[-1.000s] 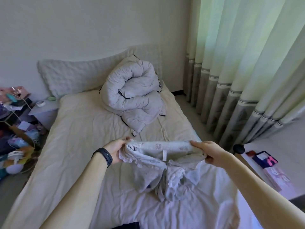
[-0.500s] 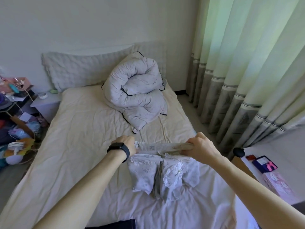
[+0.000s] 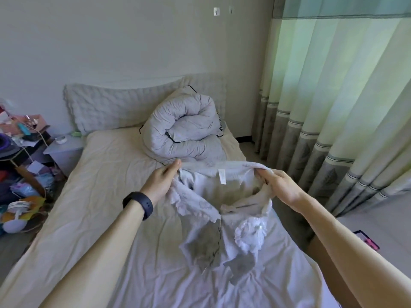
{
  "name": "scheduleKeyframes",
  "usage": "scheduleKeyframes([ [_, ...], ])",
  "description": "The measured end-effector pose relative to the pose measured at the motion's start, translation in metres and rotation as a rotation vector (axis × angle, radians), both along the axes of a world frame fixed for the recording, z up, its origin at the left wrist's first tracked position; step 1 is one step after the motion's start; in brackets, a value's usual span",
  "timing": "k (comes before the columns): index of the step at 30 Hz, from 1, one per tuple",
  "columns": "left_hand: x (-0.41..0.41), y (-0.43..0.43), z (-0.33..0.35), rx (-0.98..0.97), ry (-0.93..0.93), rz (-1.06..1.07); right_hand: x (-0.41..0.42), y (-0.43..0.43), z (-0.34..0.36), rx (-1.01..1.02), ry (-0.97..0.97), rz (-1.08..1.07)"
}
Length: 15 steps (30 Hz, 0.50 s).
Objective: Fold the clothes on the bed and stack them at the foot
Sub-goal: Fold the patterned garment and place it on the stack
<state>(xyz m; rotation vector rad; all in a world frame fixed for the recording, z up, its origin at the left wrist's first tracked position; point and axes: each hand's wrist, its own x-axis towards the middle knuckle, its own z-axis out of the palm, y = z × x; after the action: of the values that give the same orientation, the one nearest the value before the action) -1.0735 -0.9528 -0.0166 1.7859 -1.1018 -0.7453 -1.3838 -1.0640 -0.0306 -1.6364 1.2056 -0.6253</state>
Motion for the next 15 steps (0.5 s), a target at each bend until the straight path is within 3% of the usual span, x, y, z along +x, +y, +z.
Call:
scheduleKeyframes([
  [4,-0.012,0.013,-0.017,0.077,-0.024,-0.149,0.003,-0.001,-0.016,-0.007,0.188,0.027],
  [7,0.005,0.01,-0.016,0.109,0.036,-0.148,0.0,-0.008,-0.009,-0.105,0.338,0.038],
  [15,0.024,0.011,-0.001,0.697,0.063,-0.376,-0.003,-0.023,0.02,-0.344,0.579,0.04],
])
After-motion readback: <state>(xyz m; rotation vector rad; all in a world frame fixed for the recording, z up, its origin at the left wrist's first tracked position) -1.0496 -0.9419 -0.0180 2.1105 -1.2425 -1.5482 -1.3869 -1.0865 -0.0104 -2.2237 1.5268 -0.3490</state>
